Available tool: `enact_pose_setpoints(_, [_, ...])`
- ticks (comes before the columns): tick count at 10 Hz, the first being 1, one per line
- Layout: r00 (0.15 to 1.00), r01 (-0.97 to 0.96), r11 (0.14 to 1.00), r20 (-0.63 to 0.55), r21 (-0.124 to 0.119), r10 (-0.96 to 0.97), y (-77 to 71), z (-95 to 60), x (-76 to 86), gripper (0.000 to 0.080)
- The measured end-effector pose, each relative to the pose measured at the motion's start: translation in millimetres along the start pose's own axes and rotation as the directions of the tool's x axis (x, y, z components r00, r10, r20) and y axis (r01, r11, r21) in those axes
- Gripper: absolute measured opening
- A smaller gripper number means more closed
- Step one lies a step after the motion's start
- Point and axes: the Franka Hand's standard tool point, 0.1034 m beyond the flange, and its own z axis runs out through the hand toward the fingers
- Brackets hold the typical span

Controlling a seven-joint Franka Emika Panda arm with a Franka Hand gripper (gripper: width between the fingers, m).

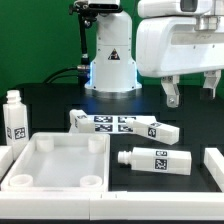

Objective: Assemble desk

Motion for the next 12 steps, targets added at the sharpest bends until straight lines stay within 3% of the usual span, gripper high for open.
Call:
enact_pose_setpoints(4, [1.0,0.0,1.0,0.0,0.0,0.0,-0.1,0.3,-0.1,0.065])
enact_pose_setpoints(6, [0.989,0.144,0.989,0.021,0.014,-0.144,1.6,11.4,-14.2,0.065])
enact_pose_setpoints(8, [0.973,0.229,0.973,0.023,0.012,-0.229,-8.3,18.2,-19.7,0.065])
enact_pose_setpoints(12, [0.972,0.234,0.972,0.025,0.013,-0.234,-5.5,19.9,-22.4,0.065])
